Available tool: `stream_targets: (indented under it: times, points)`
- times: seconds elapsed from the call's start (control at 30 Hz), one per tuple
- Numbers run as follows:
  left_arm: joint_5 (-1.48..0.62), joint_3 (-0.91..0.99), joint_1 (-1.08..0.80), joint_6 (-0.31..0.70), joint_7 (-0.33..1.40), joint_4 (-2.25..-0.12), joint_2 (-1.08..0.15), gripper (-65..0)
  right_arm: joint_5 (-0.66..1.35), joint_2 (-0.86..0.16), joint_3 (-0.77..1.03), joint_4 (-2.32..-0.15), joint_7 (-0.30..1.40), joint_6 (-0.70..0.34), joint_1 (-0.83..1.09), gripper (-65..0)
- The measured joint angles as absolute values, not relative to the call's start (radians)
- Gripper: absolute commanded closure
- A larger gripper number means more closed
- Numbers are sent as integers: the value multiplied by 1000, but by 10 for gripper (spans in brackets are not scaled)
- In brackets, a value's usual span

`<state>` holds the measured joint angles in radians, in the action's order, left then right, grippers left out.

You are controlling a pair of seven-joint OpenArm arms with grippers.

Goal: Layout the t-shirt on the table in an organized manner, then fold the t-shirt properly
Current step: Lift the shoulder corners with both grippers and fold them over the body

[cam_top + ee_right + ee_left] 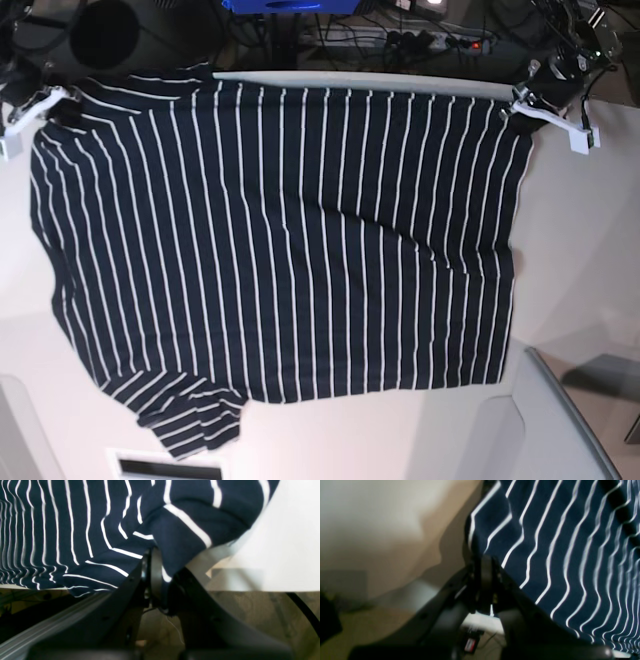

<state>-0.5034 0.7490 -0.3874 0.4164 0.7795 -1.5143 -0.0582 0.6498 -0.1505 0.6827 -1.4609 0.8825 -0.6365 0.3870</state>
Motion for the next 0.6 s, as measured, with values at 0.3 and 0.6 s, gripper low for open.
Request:
stream_targets:
  times: [0.3,0.6]
  points:
    - [-508,749,-500,419,776,-1709,1,0,650,-151,683,-1543,921,-636,411,-2]
    - [-510,750,-580,419,776,-1800,14,0,650,-152,683,-1544,921,-636,411,-2]
